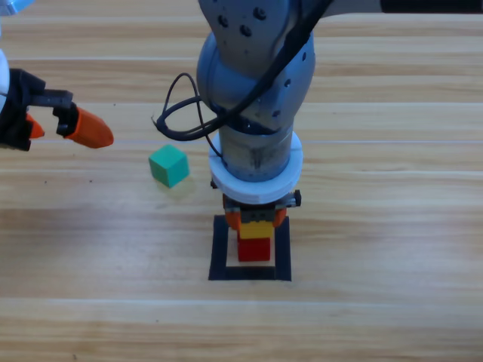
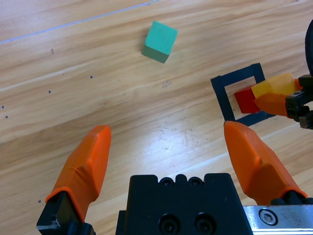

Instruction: Stack the blocks in the rectangular block: red at the bottom, yellow in the middle, green on top

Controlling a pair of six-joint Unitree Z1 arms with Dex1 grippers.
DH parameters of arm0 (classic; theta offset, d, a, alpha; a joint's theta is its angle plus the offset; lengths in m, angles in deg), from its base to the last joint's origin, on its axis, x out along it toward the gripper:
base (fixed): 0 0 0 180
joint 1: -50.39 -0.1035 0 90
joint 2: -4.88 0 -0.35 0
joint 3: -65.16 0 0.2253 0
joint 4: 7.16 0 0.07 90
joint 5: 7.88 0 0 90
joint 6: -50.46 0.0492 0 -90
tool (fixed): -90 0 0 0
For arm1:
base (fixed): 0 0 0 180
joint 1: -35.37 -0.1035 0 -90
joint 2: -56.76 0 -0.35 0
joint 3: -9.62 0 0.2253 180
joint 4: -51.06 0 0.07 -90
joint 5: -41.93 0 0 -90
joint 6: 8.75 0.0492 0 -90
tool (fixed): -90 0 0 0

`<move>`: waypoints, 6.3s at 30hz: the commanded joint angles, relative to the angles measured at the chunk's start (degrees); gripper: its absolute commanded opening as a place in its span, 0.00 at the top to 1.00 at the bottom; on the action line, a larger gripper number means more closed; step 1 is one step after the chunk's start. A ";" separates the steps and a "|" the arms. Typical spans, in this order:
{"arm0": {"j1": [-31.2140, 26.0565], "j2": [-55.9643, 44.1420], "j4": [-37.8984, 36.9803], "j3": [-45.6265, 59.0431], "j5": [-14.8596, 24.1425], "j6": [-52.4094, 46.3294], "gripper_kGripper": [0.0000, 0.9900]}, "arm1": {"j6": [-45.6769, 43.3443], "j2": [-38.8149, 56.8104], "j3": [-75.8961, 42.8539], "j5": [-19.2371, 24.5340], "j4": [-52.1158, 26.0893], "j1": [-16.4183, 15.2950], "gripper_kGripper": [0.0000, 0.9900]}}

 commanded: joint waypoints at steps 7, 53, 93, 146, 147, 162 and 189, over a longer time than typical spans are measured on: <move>-0.99 1.71 -2.10 2.46 -0.76 -1.02 0.01 | -0.79 -3.55 0.43 -2.89 1.35 -0.94 0.16; -0.99 3.56 -6.15 4.39 1.18 -5.07 0.02 | -65.83 53.32 -59.60 -19.76 -22.99 1.34 0.00; 6.31 50.76 37.45 -58.98 12.07 -57.80 0.03 | -67.41 50.68 -61.27 -24.42 -25.54 1.52 0.00; 2.00 51.28 21.19 -39.99 7.86 -60.26 0.20 | -66.79 58.68 -66.90 -25.56 -35.03 1.52 0.00; 2.00 51.20 21.19 -39.82 7.77 -60.35 0.23 | -66.79 58.59 -66.99 -25.56 -35.03 1.52 0.00; 2.62 46.01 33.67 -50.72 10.93 -48.75 0.86 | -66.44 58.24 -67.07 -25.21 -35.12 1.52 0.00; 24.41 35.29 46.15 -58.89 4.69 -20.98 0.93 | -63.10 58.68 -67.25 -23.54 -35.03 2.66 0.00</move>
